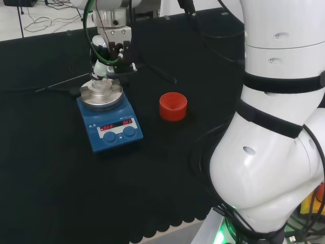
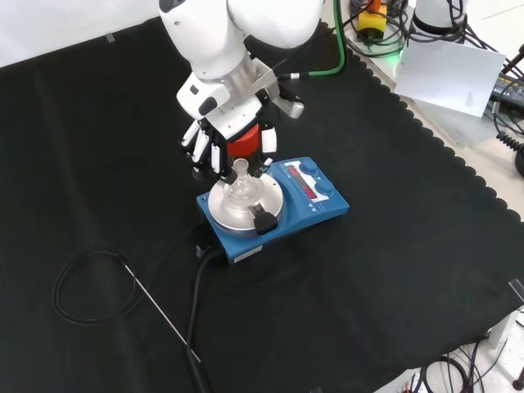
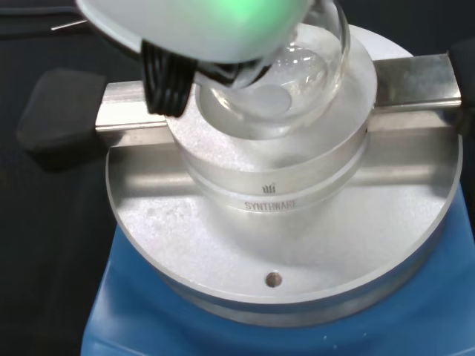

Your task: Place the round-bottom flask on the heater.

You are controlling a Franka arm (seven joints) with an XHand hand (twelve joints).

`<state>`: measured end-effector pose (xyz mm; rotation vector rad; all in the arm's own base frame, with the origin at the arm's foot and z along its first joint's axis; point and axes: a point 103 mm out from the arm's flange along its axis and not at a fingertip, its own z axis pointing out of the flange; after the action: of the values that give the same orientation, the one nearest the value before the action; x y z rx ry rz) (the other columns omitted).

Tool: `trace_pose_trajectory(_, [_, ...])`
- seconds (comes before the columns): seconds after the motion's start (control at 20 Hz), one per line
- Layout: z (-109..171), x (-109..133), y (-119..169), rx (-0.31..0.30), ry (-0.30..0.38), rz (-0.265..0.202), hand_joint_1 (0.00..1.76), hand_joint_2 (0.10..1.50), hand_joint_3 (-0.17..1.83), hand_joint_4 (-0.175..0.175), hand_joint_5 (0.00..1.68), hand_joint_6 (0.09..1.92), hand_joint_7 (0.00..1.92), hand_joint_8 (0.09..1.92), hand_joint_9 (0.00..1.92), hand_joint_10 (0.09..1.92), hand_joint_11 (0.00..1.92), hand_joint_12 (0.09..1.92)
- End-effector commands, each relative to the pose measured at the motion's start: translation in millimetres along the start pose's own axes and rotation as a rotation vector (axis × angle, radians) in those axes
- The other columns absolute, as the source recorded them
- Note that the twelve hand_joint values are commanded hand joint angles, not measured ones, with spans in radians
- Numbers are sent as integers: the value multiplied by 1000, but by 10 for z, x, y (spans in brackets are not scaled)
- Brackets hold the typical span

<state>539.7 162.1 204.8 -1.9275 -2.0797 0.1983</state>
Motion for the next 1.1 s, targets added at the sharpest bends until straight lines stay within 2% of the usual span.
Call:
trace_pose_trajectory(0.05, [-2, -35, -14, 4, 30, -8, 1082, 766, 536, 175, 1151, 833, 428, 693, 696, 594, 307, 1361])
trace_pose_trajectory(0.15, [-6, -34, -20, 10, 23, -9, 987, 722, 505, 60, 1061, 743, 400, 697, 671, 609, 294, 1363])
trace_pose_trajectory(0.2, [-6, -30, -21, 14, 18, -10, 962, 682, 543, 26, 1020, 722, 389, 698, 663, 615, 289, 1365])
trace_pose_trajectory(0.3, [-7, -15, -25, 21, 12, -11, 941, 635, 589, -2, 954, 699, 370, 696, 650, 619, 278, 1368])
trace_pose_trajectory(0.6, [-17, 22, -43, 40, -4, -16, 915, 581, 619, -9, 701, 714, 326, 700, 598, 638, 237, 1385])
trace_pose_trajectory(0.8, [-81, -8, -114, 30, -6, -8, 886, 564, 604, -10, 530, 649, 296, 700, 569, 645, 207, 1393])
trace_pose_trajectory(1.1, [-295, -90, -342, -6, -2, 14, 867, 568, 581, -11, 473, 568, 282, 708, 552, 660, 193, 1402])
